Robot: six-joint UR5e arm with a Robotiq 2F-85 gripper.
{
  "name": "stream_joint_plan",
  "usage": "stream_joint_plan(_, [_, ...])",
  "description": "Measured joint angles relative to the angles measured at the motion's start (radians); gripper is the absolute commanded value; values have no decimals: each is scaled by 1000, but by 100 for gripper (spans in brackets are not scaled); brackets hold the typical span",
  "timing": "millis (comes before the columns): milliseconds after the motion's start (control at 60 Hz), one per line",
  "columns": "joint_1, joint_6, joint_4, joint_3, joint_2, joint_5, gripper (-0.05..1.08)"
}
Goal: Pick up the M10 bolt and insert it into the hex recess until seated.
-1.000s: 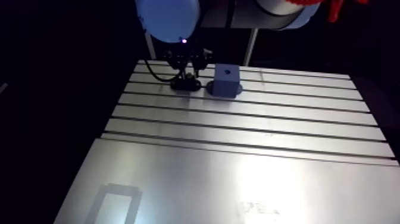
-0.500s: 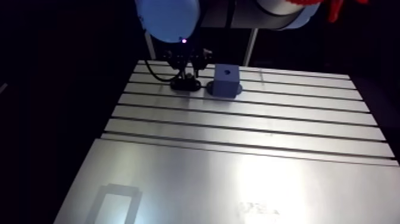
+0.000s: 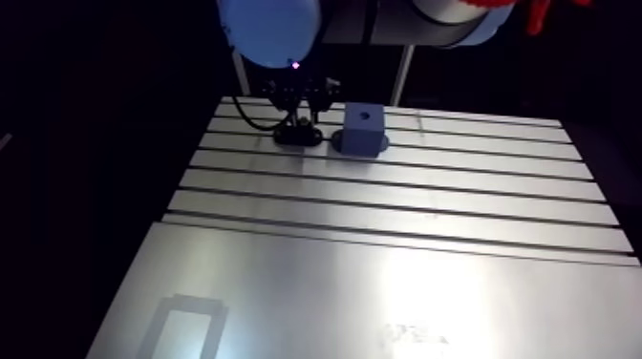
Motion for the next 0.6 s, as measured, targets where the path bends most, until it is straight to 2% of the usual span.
stream_joint_plan(600, [4,-1,1,-1,0,1,61])
